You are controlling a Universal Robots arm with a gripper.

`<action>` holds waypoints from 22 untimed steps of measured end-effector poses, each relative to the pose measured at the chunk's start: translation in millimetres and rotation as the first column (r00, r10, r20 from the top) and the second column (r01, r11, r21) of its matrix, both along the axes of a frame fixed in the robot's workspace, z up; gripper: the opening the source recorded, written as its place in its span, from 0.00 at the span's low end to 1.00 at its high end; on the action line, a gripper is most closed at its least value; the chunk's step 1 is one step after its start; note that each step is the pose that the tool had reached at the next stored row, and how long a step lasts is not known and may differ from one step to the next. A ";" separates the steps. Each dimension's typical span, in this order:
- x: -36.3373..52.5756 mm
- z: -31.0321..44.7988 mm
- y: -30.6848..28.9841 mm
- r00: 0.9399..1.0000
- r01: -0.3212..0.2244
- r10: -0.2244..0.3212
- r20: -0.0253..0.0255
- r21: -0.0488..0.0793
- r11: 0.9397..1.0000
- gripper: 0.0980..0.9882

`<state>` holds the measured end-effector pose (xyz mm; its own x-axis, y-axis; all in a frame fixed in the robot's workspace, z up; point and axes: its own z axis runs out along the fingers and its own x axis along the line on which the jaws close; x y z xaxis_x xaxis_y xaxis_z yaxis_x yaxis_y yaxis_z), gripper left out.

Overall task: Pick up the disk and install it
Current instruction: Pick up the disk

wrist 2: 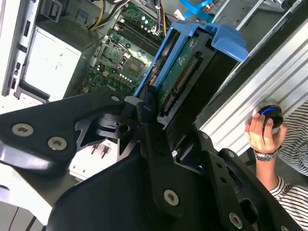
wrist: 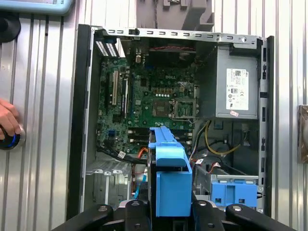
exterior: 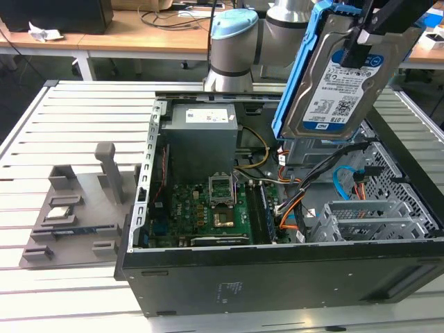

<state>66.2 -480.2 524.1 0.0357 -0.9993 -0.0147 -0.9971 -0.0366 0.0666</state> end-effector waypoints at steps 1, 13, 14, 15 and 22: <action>0.0 -0.1 -9.4 1.000 0.000 0.000 0.000 0.000 1.000 0.30; 0.0 -0.4 -32.6 1.000 0.000 0.000 0.000 0.000 1.000 0.30; 0.0 -0.4 -35.4 1.000 0.000 0.000 0.000 0.000 1.000 0.30; 0.0 -0.4 -37.5 1.000 0.000 0.000 0.000 0.000 1.000 0.30; 0.0 -0.5 -50.5 1.000 0.000 0.000 0.000 0.000 1.000 0.30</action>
<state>66.2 -530.7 523.6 0.0357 -0.9993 -0.0146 -0.9971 -0.0366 0.0666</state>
